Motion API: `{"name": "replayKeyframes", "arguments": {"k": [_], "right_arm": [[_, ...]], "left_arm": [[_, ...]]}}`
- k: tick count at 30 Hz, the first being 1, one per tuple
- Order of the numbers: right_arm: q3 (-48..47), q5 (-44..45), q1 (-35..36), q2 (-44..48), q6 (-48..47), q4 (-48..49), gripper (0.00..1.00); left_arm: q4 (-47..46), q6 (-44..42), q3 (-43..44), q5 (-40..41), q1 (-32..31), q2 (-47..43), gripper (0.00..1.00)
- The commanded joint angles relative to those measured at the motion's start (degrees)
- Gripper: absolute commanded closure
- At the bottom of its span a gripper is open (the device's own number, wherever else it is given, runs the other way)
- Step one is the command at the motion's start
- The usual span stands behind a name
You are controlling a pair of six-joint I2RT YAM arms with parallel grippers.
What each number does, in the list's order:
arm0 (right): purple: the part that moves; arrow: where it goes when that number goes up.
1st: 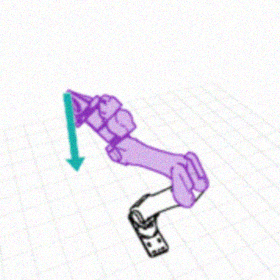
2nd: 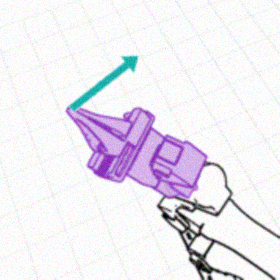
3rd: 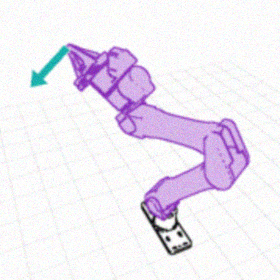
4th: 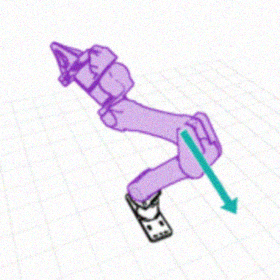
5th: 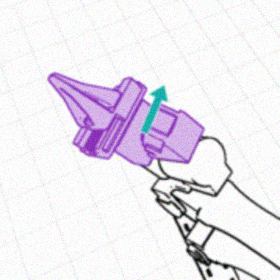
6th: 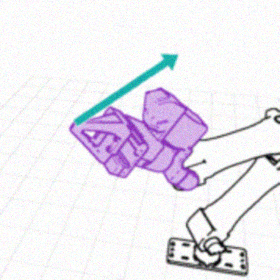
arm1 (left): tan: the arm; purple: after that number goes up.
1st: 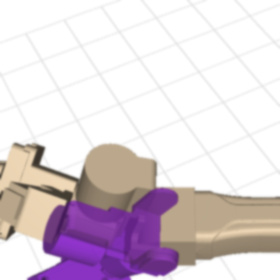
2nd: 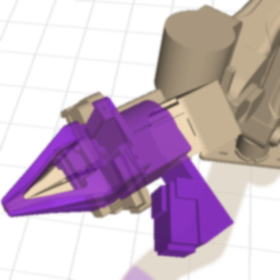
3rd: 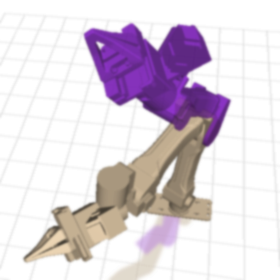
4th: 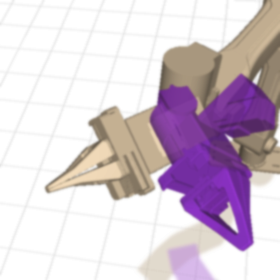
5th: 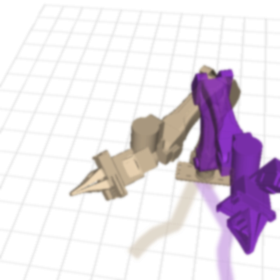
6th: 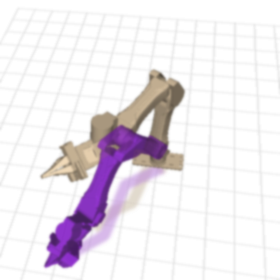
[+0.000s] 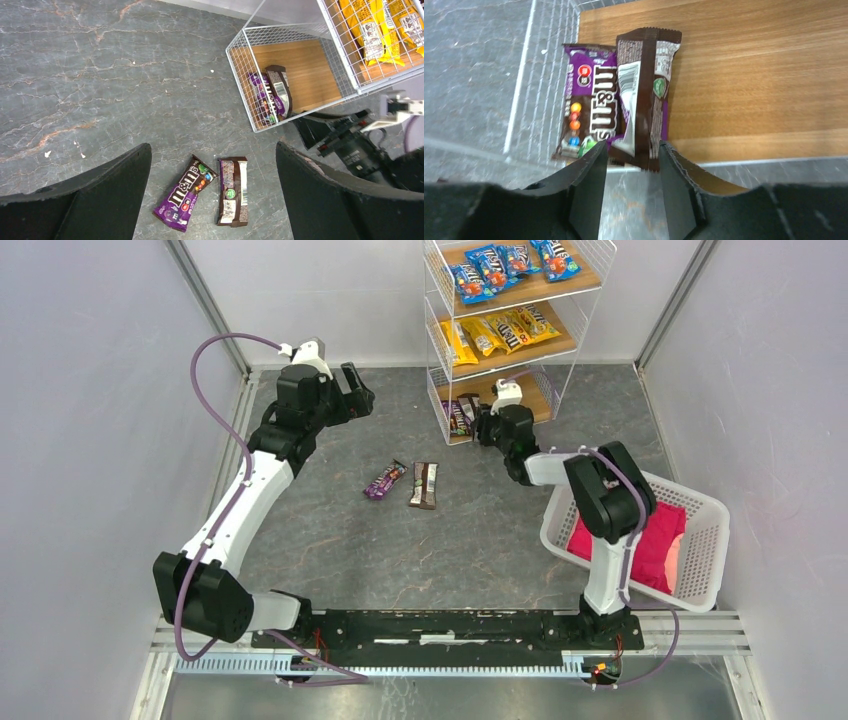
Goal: Place and organize the candy bags onto the shelf
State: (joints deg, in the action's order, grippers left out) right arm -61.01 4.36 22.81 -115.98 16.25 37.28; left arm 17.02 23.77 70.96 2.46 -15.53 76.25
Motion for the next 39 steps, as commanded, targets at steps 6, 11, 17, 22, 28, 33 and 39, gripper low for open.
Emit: {"name": "replayKeyframes", "arguments": {"k": [6,11,17,22,28,33,39], "right_arm": [[15.0,-0.7,1.9,21.3,-2.3,-14.9,0.41],[20.5,-3.6,9.5,28.4,-2.5,-21.7,0.31],[21.4,2.6,20.8,30.8,8.2,-25.4,0.13],[11.6,6.1,24.9,23.1,8.1,-32.4,0.08],[4.1,13.3,26.9,17.2,12.2,-35.2,0.07],[-3.1,15.9,27.3,10.7,15.2,-39.3,0.08],[-9.3,17.7,27.4,4.9,13.7,-41.5,0.13]], "left_arm": [[-2.0,-2.4,1.0,1.1,-0.2,-2.0,0.0],[-2.1,-2.3,1.0,1.1,-0.2,-2.3,0.0],[-2.1,-3.2,0.8,2.9,-0.2,-3.4,0.0],[-2.7,-2.9,0.3,1.6,-0.3,-2.5,0.0],[-1.9,-2.9,0.9,1.8,-0.3,-1.5,0.0],[-1.9,-3.2,0.9,2.2,-0.3,-1.8,0.0],[-1.8,-3.4,1.2,2.2,-0.2,-1.9,0.0]]}}
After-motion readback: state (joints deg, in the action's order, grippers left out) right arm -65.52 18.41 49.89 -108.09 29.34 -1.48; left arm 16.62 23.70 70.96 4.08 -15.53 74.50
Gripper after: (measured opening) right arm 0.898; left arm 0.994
